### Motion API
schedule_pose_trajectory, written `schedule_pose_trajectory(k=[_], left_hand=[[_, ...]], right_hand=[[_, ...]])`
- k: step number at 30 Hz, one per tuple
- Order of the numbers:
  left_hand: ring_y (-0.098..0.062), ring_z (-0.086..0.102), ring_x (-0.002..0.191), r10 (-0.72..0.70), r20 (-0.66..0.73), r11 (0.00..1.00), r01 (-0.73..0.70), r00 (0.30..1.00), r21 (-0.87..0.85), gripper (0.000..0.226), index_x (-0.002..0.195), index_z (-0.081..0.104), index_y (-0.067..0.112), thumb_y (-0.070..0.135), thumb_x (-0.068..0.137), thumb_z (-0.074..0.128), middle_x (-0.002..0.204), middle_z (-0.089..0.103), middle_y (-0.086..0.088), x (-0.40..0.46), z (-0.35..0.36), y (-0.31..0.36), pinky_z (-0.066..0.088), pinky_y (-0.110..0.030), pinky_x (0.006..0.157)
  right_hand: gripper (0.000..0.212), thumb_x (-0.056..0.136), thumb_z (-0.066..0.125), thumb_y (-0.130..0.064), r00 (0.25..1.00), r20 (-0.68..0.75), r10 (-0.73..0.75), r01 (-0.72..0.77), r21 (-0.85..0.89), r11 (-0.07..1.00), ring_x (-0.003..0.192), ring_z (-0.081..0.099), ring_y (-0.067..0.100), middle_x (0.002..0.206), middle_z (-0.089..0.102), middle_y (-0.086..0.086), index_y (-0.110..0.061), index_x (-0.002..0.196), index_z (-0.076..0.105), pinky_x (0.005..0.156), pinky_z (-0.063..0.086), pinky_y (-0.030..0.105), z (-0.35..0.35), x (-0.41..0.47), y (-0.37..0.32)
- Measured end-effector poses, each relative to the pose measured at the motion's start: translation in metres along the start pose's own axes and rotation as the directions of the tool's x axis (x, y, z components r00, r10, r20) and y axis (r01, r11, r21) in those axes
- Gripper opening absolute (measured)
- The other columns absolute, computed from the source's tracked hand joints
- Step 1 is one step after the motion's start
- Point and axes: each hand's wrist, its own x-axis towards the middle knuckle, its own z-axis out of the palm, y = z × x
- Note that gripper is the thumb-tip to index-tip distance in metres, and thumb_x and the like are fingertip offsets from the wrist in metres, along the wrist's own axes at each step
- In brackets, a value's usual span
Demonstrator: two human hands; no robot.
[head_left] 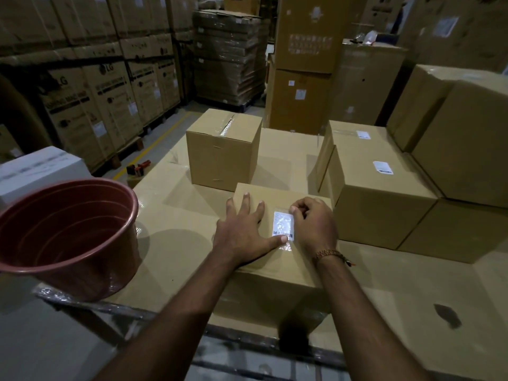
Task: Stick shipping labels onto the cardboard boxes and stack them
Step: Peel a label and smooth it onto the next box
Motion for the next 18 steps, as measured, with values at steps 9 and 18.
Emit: schedule_pose_trajectory(k=[9, 18], left_hand=[[-0.035, -0.006, 0.161, -0.01, -0.01, 1.0, 0.01, 1.0, -0.003, 0.116, 0.167, 0.014, 0.04, 0.101, 0.072, 0.043, 0.177, -0.005, 0.005, -0.0016, -0.0012, 0.0014, 0.034, -0.063, 0.115], [-0.035, -0.011, 0.161, -0.017, 0.044, 1.0, 0.017, 0.999, 0.0, 0.115, 0.167, 0.008, 0.041, 0.099, 0.075, 0.045, 0.177, -0.011, 0.004, -0.0036, -0.0071, 0.0028, 0.031, -0.065, 0.116]], right_hand=[[0.013, 0.094, 0.068, -0.023, 1.0, 0.005, -0.023, 0.023, 0.068, 0.997, 0.084, 0.059, 0.015, 0.091, 0.061, -0.011, -0.028, 0.083, 0.068, 0.069, 0.039, 0.03, -0.0008, -0.0004, 0.0031], [0.012, 0.097, 0.067, -0.027, 0.999, -0.035, -0.019, 0.026, 0.206, 0.978, 0.082, 0.063, 0.01, 0.093, 0.064, -0.013, -0.03, 0.085, 0.066, 0.07, 0.053, 0.033, -0.0036, -0.0014, 0.0048]])
